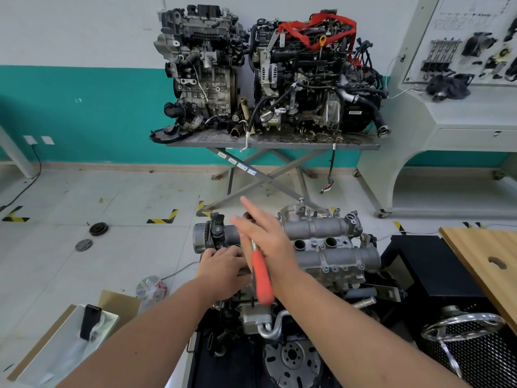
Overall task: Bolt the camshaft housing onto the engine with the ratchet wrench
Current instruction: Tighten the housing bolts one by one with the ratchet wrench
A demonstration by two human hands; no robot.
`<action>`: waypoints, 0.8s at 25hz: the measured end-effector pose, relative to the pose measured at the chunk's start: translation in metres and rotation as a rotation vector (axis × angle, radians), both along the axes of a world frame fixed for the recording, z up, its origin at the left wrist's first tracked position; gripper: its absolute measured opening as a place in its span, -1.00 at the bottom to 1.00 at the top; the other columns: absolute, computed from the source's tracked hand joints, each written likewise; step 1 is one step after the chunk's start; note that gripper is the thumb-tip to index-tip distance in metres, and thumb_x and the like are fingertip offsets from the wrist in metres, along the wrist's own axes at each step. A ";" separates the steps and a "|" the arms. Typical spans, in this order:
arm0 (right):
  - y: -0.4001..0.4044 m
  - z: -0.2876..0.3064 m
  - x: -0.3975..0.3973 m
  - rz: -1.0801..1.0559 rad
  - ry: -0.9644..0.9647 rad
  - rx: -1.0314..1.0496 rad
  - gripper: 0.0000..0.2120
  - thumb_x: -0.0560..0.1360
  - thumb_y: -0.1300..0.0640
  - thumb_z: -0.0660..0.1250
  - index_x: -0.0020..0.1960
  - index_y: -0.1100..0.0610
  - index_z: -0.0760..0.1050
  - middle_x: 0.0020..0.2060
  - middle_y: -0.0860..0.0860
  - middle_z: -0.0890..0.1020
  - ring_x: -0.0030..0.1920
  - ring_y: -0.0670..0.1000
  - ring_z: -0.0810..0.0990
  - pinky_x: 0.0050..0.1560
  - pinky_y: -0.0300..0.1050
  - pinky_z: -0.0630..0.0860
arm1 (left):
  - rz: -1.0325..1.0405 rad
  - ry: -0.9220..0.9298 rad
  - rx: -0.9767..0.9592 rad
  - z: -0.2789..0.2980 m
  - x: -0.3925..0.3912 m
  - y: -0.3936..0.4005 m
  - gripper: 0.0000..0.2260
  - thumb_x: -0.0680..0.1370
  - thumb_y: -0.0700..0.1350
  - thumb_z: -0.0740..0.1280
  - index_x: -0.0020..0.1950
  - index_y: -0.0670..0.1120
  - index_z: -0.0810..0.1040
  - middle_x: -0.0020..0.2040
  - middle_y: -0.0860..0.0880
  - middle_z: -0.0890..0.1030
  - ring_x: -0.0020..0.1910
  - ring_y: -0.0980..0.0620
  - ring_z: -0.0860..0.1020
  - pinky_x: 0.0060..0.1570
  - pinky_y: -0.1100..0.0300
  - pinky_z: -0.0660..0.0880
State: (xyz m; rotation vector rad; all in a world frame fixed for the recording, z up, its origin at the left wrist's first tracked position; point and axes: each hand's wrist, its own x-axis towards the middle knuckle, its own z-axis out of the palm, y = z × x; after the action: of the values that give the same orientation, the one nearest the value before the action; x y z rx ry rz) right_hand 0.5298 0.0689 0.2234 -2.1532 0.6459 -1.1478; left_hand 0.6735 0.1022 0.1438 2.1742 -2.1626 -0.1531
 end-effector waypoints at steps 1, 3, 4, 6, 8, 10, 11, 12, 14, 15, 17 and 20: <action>-0.003 -0.001 -0.002 -0.039 0.040 -0.187 -0.61 0.53 0.24 0.26 0.27 -0.08 0.59 0.36 -0.01 0.52 0.39 0.00 0.41 0.41 0.02 0.38 | -0.006 -0.010 -0.003 0.001 -0.001 0.000 -0.92 0.44 0.17 0.09 -0.10 0.24 0.28 -0.12 0.19 0.23 -0.06 0.10 0.31 -0.05 0.11 0.09; -0.009 0.001 -0.004 -0.110 0.143 -0.469 -0.64 0.40 0.39 0.37 0.16 0.18 0.65 0.23 0.13 0.61 0.17 0.15 0.54 0.13 0.08 0.56 | -0.003 -0.021 -0.056 -0.007 0.000 -0.003 -0.79 0.43 0.19 0.09 -0.04 0.18 0.42 -0.13 0.18 0.28 -0.11 0.11 0.25 -0.05 0.12 0.10; -0.011 0.006 -0.005 -0.139 0.194 -0.505 -0.66 0.38 0.41 0.41 0.12 0.21 0.65 0.17 0.14 0.62 0.06 0.19 0.57 -0.01 0.10 0.59 | -0.001 -0.001 -0.078 -0.011 0.001 -0.004 -0.70 0.45 0.24 0.10 0.01 0.13 0.48 -0.11 0.16 0.34 -0.10 0.10 0.28 -0.05 0.12 0.12; -0.011 0.015 -0.005 -0.176 0.268 -0.551 -0.72 0.42 0.34 0.40 0.12 0.21 0.64 0.07 0.15 0.62 -0.08 0.23 0.57 -0.16 0.13 0.56 | 0.035 0.241 -0.087 -0.017 0.002 -0.004 -0.64 0.53 0.25 0.20 0.15 0.05 0.54 0.04 0.06 0.51 0.03 -0.01 0.46 0.02 0.16 0.24; -0.008 0.024 -0.007 -0.168 0.378 -0.597 -0.67 0.50 0.16 0.27 0.22 0.18 0.59 0.03 0.15 0.59 -0.10 0.21 0.53 -0.18 0.11 0.51 | 0.006 0.342 -0.049 -0.021 0.003 -0.004 -0.58 0.53 0.07 0.40 0.31 -0.11 0.52 0.24 -0.14 0.56 0.25 -0.15 0.50 0.21 0.20 0.34; -0.006 0.033 -0.010 -0.101 0.524 -0.616 -0.53 0.56 -0.03 0.14 0.41 0.11 0.45 0.08 0.15 0.53 -0.05 0.18 0.48 -0.13 0.07 0.47 | -0.009 0.238 -0.148 -0.019 0.001 -0.004 -0.49 0.47 0.04 0.44 0.33 -0.18 0.48 0.28 -0.17 0.53 0.24 -0.16 0.51 0.20 0.18 0.35; -0.006 0.036 -0.011 -0.069 0.583 -0.611 -0.48 0.58 -0.09 0.10 0.48 0.08 0.37 0.12 0.15 0.51 -0.02 0.17 0.48 -0.09 0.06 0.45 | -0.005 0.171 -0.227 -0.014 -0.001 -0.004 -0.50 0.43 0.10 0.40 0.29 -0.11 0.49 0.24 -0.08 0.52 0.18 -0.08 0.53 0.13 0.20 0.43; -0.008 0.038 -0.013 -0.048 0.626 -0.603 -0.46 0.60 -0.13 0.07 0.52 0.05 0.32 0.15 0.15 0.50 0.01 0.17 0.47 -0.06 0.07 0.44 | -0.024 0.145 -0.242 -0.005 -0.004 -0.004 -0.56 0.39 0.19 0.33 0.20 0.04 0.50 0.17 0.07 0.50 0.10 0.06 0.50 0.03 0.26 0.48; -0.011 0.040 -0.013 -0.049 0.642 -0.608 -0.45 0.62 -0.15 0.02 0.54 0.04 0.30 0.14 0.15 0.50 0.01 0.17 0.48 -0.07 0.07 0.44 | -0.051 0.048 -0.202 -0.002 -0.002 -0.004 -0.69 0.40 0.29 0.20 0.04 0.21 0.51 0.07 0.20 0.49 0.06 0.15 0.40 0.02 0.28 0.47; -0.013 0.041 -0.012 -0.056 0.633 -0.614 -0.46 0.62 -0.14 0.02 0.53 0.04 0.32 0.12 0.14 0.51 -0.01 0.16 0.48 -0.10 0.06 0.44 | -0.025 0.071 -0.121 0.000 -0.002 -0.003 -0.68 0.45 0.32 0.17 0.06 0.23 0.54 0.11 0.18 0.51 0.11 0.12 0.40 0.05 0.24 0.36; -0.014 0.039 -0.009 -0.070 0.633 -0.626 -0.50 0.63 -0.12 0.04 0.50 0.03 0.36 0.08 0.12 0.51 -0.04 0.14 0.47 -0.14 0.04 0.44 | 0.020 0.028 -0.016 -0.007 0.000 -0.004 -0.63 0.50 0.37 0.12 0.18 0.28 0.52 0.22 0.16 0.48 0.22 0.06 0.41 0.16 0.10 0.27; -0.015 0.040 -0.004 -0.087 0.646 -0.611 -0.59 0.65 -0.09 0.12 0.44 0.01 0.42 0.00 0.07 0.50 -0.10 0.07 0.44 -0.20 -0.03 0.40 | 0.029 -0.021 -0.011 -0.008 -0.001 -0.004 -0.61 0.50 0.38 0.11 0.19 0.27 0.52 0.20 0.17 0.47 0.21 0.08 0.40 0.19 0.05 0.21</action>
State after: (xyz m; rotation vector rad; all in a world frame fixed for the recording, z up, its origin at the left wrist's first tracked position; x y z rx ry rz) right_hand 0.5259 0.0542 0.2630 -3.0978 0.7218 -0.7242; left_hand 0.6730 0.0982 0.1355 2.2099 -2.1364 -0.1179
